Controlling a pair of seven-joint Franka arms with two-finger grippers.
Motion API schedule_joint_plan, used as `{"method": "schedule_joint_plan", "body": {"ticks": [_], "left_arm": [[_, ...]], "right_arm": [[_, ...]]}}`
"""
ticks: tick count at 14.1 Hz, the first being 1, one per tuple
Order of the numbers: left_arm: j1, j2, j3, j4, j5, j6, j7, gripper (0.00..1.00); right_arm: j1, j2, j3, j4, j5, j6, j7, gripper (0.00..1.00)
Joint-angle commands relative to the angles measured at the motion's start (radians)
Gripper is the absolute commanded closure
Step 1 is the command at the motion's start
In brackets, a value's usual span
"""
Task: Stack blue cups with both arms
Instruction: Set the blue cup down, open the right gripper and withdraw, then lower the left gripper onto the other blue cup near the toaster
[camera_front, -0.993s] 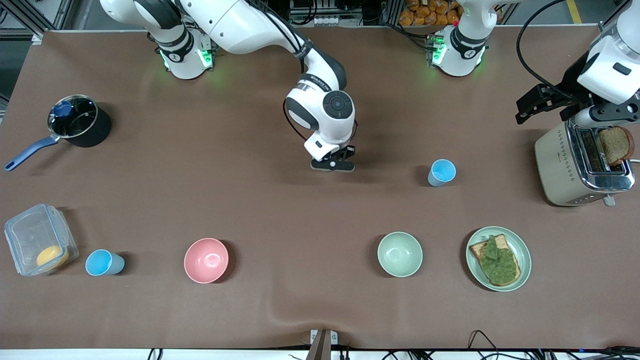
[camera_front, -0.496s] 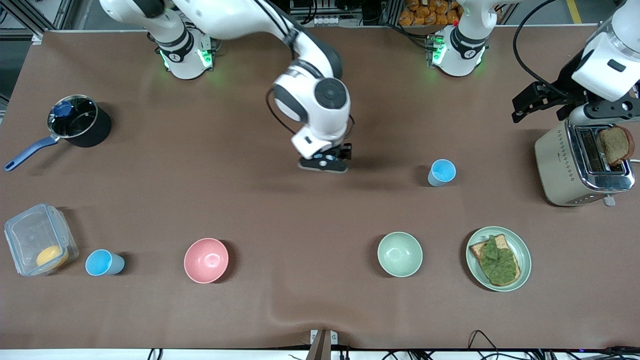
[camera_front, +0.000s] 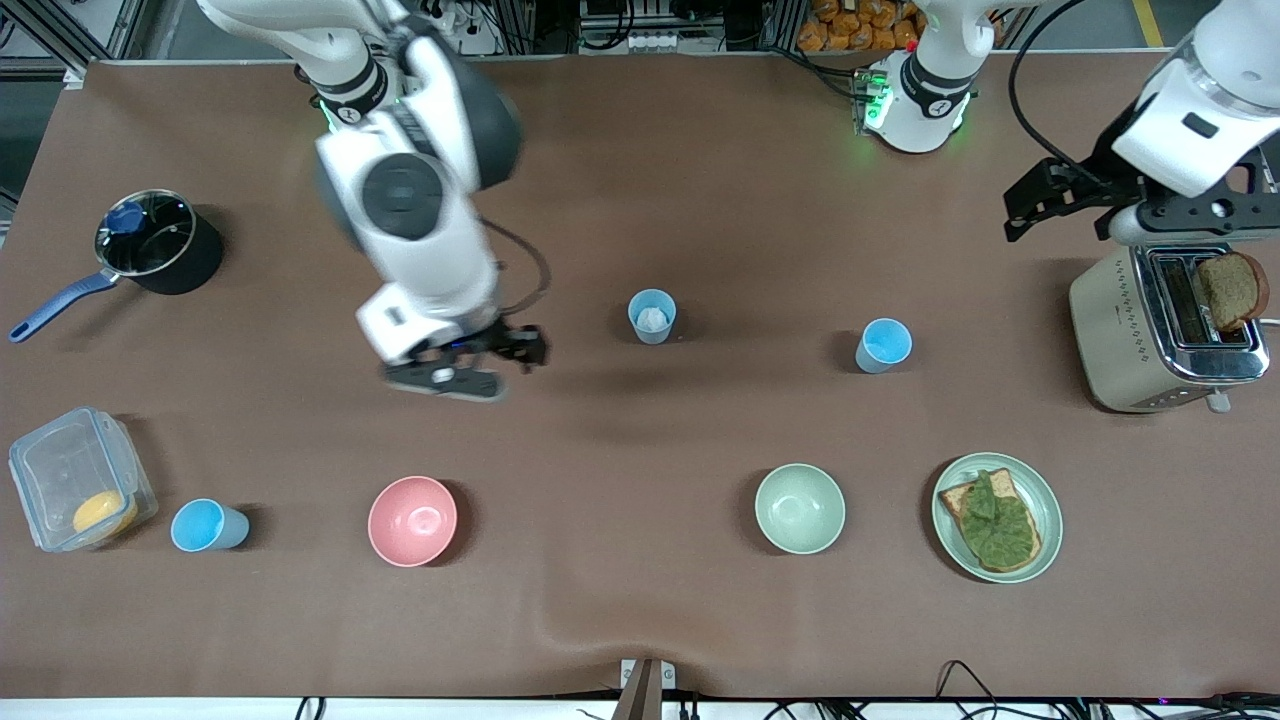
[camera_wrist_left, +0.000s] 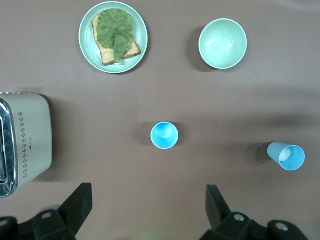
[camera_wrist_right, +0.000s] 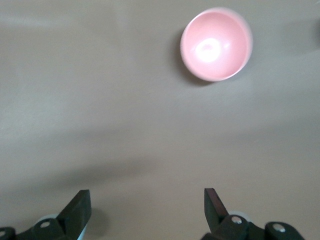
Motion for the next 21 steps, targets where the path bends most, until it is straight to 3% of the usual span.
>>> {"method": "schedule_joint_plan", "body": {"ticks": [1, 3, 5, 7, 11, 13, 15, 17, 21], "left_arm": [[0.016, 0.056, -0.005, 0.02, 0.003, -0.011, 0.006, 0.0], [0.016, 0.078, 0.013, 0.02, 0.001, 0.001, 0.006, 0.0], [0.016, 0.116, 0.026, 0.023, 0.006, 0.018, -0.004, 0.0], [0.016, 0.146, 0.018, 0.023, 0.085, 0.034, -0.004, 0.0], [-0.01, 0.207, -0.013, -0.001, 0.176, 0.048, -0.007, 0.0], [-0.006, 0.21, -0.025, -0.011, 0.171, 0.075, -0.009, 0.0], [0.004, 0.218, -0.025, -0.091, 0.141, 0.199, 0.012, 0.0], [0.001, 0.222, -0.026, -0.182, 0.118, 0.294, 0.014, 0.0], [-0.004, 0.248, -0.039, -0.345, 0.086, 0.522, 0.009, 0.0]], "right_arm": [[-0.106, -0.118, 0.022, -0.076, 0.04, -0.03, -0.099, 0.0], [-0.208, -0.189, 0.024, -0.143, 0.048, -0.023, -0.225, 0.0], [-0.272, -0.22, 0.021, -0.143, 0.047, -0.113, -0.419, 0.0], [-0.337, -0.261, 0.018, -0.154, 0.048, -0.168, -0.449, 0.0], [-0.412, -0.381, 0.016, -0.234, 0.048, -0.093, -0.476, 0.0], [-0.459, -0.39, 0.015, -0.219, 0.048, -0.109, -0.642, 0.0], [-0.519, -0.36, 0.018, -0.128, 0.057, -0.163, -0.777, 0.0], [-0.556, -0.352, 0.015, -0.1, 0.161, -0.225, -0.772, 0.0], [-0.565, -0.366, 0.015, -0.1, 0.16, -0.293, -0.737, 0.0]]}}
